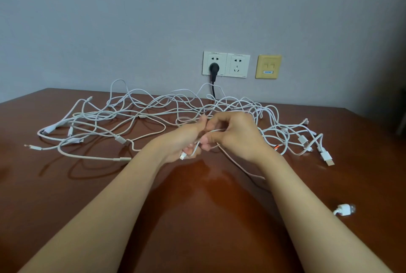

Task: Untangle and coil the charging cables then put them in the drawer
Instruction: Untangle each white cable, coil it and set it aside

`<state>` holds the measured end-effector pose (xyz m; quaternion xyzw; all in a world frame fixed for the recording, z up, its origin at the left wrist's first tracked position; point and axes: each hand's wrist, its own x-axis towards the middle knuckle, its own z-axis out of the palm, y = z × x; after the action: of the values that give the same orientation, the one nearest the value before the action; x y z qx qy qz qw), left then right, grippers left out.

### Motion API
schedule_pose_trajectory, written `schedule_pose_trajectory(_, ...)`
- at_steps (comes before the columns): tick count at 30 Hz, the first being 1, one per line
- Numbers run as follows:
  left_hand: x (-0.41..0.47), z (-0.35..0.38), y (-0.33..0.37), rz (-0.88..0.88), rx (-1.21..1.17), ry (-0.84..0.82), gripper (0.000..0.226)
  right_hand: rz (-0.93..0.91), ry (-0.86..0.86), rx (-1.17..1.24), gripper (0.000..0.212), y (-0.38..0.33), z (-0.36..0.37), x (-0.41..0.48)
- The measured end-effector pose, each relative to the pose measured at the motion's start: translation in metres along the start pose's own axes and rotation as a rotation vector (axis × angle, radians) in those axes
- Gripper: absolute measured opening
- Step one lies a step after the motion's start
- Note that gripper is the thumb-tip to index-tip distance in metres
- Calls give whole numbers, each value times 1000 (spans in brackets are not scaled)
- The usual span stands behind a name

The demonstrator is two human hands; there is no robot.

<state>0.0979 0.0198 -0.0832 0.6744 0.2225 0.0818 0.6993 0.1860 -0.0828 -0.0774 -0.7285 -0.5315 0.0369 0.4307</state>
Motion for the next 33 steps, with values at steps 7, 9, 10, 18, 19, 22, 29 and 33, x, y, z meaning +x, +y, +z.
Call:
schedule_pose_trajectory(7,-11,-3,4,40,223,-232,33,-268,117,-451,23,-2,-6,-3)
schedule_pose_trajectory(9,-12,-5,4,61,226,-243,29,-280,136,-474,19,0,-6,-2)
schedule_pose_trajectory(10,-12,-5,5,66,223,-237,28,-295,145,-501,19,2,-6,-1)
schedule_pose_trajectory(18,-15,-4,5,-23,294,-242,29,-400,146,-716,25,7,-7,2)
schedule_pose_trajectory(19,-17,-2,6,-9,354,-205,29,-404,193,-704,26,6,-7,4)
schedule_pose_trajectory(22,-20,3,10,47,425,-161,28,-336,166,-531,25,4,-14,1)
schedule_pose_trajectory(29,-16,8,7,134,140,-156,48,-232,154,-393,32,5,-13,-3)
schedule_pose_trajectory(33,-15,0,12,121,-125,-153,53,-104,167,-246,25,13,-18,-1)
